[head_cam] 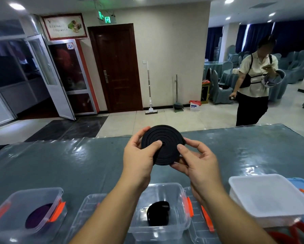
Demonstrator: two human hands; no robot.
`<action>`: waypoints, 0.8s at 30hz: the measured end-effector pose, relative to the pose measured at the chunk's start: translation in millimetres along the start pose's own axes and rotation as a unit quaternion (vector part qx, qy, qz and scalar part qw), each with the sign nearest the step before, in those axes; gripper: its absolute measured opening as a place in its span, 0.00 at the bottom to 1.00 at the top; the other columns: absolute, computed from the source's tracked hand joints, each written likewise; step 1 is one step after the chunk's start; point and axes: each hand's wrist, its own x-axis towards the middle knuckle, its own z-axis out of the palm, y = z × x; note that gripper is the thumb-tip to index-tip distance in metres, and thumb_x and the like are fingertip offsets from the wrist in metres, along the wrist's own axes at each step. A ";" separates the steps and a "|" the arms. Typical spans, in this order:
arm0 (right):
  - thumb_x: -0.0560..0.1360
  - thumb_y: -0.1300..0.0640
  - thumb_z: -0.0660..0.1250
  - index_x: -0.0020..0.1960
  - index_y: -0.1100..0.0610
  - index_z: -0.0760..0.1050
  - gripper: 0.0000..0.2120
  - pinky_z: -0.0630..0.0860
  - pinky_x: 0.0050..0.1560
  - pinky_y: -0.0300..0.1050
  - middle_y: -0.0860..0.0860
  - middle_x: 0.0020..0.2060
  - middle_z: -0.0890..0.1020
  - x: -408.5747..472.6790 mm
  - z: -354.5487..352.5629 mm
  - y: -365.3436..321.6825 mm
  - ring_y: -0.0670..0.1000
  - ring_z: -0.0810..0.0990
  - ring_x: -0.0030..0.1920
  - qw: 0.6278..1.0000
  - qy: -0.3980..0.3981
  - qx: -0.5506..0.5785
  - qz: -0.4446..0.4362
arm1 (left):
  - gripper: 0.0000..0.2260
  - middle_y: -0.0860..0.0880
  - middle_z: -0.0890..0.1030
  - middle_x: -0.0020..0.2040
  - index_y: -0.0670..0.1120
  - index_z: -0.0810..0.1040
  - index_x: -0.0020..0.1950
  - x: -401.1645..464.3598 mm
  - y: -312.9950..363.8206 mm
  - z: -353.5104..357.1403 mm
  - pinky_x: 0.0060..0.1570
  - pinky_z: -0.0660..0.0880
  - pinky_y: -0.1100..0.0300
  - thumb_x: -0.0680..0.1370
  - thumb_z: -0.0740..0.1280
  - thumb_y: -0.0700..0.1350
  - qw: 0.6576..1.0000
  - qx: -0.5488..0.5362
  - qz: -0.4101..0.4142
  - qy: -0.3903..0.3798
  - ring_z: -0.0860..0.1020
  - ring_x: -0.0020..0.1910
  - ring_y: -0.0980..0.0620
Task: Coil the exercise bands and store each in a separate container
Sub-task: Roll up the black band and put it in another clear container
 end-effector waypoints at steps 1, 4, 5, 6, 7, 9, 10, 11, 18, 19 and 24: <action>0.78 0.65 0.73 0.58 0.57 0.81 0.10 0.85 0.38 0.46 0.60 0.43 0.89 -0.4 -4.2 4.4 0.59 0.90 0.43 1.000 0.005 -0.009 0.011 | 0.22 0.45 0.88 0.51 0.52 0.82 0.62 -0.7 -7.0 0.2 0.42 0.83 0.56 0.75 0.74 0.30 1.000 0.005 -0.005 0.010 0.88 0.49 0.47; 0.77 0.67 0.73 0.58 0.57 0.81 0.12 0.84 0.37 0.44 0.60 0.43 0.89 1.8 -19.3 17.2 0.59 0.90 0.42 0.999 0.017 -0.010 0.036 | 0.22 0.45 0.88 0.51 0.52 0.82 0.63 -4.3 -27.8 -0.5 0.40 0.82 0.58 0.75 0.74 0.30 0.999 0.018 -0.034 0.024 0.88 0.47 0.49; 0.77 0.68 0.73 0.58 0.57 0.81 0.12 0.84 0.37 0.44 0.61 0.44 0.89 3.4 -25.1 21.2 0.60 0.90 0.42 0.999 0.020 -0.013 0.048 | 0.21 0.44 0.88 0.52 0.51 0.82 0.63 -5.7 -34.9 -0.9 0.39 0.82 0.57 0.75 0.74 0.31 0.998 0.024 -0.047 0.028 0.88 0.47 0.48; 0.77 0.68 0.73 0.59 0.58 0.81 0.12 0.85 0.37 0.45 0.62 0.44 0.89 5.7 -31.8 25.8 0.60 0.90 0.42 0.998 0.023 -0.019 0.062 | 0.21 0.43 0.87 0.51 0.51 0.82 0.63 -6.7 -42.1 -1.9 0.39 0.82 0.57 0.76 0.74 0.32 0.997 0.030 -0.060 0.035 0.88 0.46 0.48; 0.77 0.69 0.73 0.59 0.59 0.81 0.12 0.85 0.37 0.46 0.62 0.44 0.89 8.1 -38.2 30.2 0.61 0.89 0.42 0.996 0.025 -0.024 0.076 | 0.19 0.42 0.87 0.51 0.51 0.82 0.63 -6.9 -48.5 -2.6 0.38 0.82 0.56 0.77 0.73 0.33 0.996 0.037 -0.071 0.042 0.88 0.46 0.46; 0.77 0.69 0.72 0.60 0.60 0.80 0.12 0.85 0.38 0.46 0.63 0.43 0.89 10.1 -52.1 39.9 0.61 0.90 0.43 0.994 0.025 -0.030 0.103 | 0.13 0.41 0.87 0.49 0.51 0.83 0.61 -9.0 -58.9 -6.2 0.37 0.81 0.56 0.79 0.72 0.37 0.993 0.051 -0.095 0.057 0.88 0.45 0.46; 0.78 0.68 0.72 0.60 0.60 0.80 0.12 0.85 0.38 0.46 0.62 0.43 0.89 10.6 -58.9 45.4 0.61 0.90 0.44 0.993 0.023 -0.034 0.115 | 0.11 0.42 0.88 0.48 0.50 0.83 0.61 -10.1 -63.8 -9.3 0.36 0.81 0.57 0.80 0.72 0.39 0.991 0.059 -0.108 0.061 0.87 0.43 0.48; 0.78 0.68 0.72 0.60 0.59 0.80 0.12 0.85 0.38 0.46 0.62 0.44 0.89 11.4 -65.9 51.9 0.61 0.90 0.44 0.991 0.021 -0.041 0.130 | 0.09 0.44 0.88 0.46 0.49 0.83 0.61 -10.8 -70.3 -12.6 0.34 0.81 0.58 0.81 0.71 0.40 0.987 0.065 -0.127 0.067 0.87 0.41 0.50; 0.78 0.68 0.72 0.59 0.58 0.81 0.12 0.86 0.41 0.49 0.61 0.45 0.89 14.9 -97.7 101.4 0.61 0.89 0.46 0.974 0.018 -0.087 0.210 | 0.04 0.47 0.88 0.46 0.43 0.85 0.51 -10.8 -109.8 -56.1 0.43 0.85 0.56 0.79 0.73 0.42 0.935 0.057 -0.342 0.075 0.86 0.42 0.52; 0.77 0.68 0.72 0.58 0.57 0.82 0.12 0.86 0.41 0.49 0.61 0.45 0.89 15.9 -100.1 109.2 0.61 0.89 0.46 0.971 0.016 -0.092 0.220 | 0.04 0.47 0.88 0.46 0.44 0.85 0.52 -9.6 -116.2 -62.8 0.43 0.85 0.56 0.78 0.73 0.41 0.926 0.045 -0.364 0.087 0.86 0.43 0.51; 0.76 0.71 0.73 0.53 0.56 0.85 0.12 0.85 0.38 0.47 0.58 0.41 0.89 22.8 -104.3 152.7 0.56 0.89 0.40 0.958 0.038 -0.109 0.261 | 0.03 0.48 0.88 0.41 0.45 0.84 0.48 -1.5 -152.2 -95.0 0.35 0.84 0.58 0.78 0.74 0.38 0.905 0.026 -0.408 0.116 0.86 0.37 0.53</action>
